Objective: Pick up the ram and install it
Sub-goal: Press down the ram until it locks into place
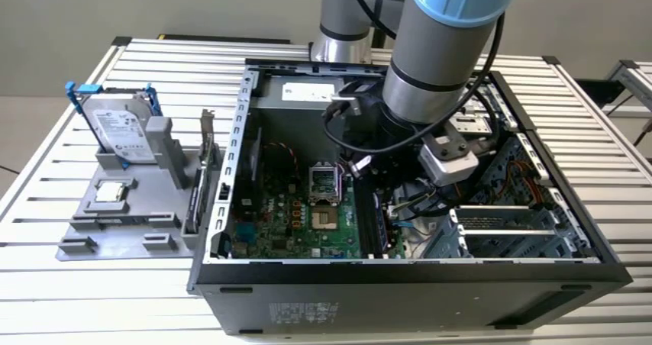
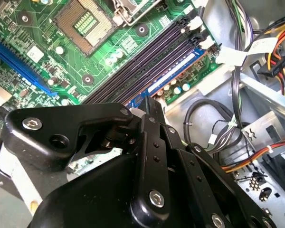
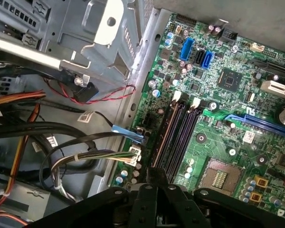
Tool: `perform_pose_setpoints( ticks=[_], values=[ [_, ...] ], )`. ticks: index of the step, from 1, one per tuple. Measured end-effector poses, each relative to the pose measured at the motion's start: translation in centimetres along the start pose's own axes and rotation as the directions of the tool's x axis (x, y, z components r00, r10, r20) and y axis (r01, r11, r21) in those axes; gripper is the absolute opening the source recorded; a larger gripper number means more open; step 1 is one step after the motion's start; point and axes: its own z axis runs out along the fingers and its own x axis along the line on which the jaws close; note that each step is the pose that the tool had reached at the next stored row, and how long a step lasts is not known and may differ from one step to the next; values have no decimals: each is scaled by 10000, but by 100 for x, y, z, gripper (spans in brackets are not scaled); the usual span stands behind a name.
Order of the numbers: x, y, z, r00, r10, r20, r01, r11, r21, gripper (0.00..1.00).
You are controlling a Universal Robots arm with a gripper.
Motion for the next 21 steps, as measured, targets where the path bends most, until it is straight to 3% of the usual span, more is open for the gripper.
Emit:
perform_pose_setpoints(
  ticks=[21],
  values=[
    [-3,-8,0,9944,-1057,18,1057,9944,14,0]
  ],
)
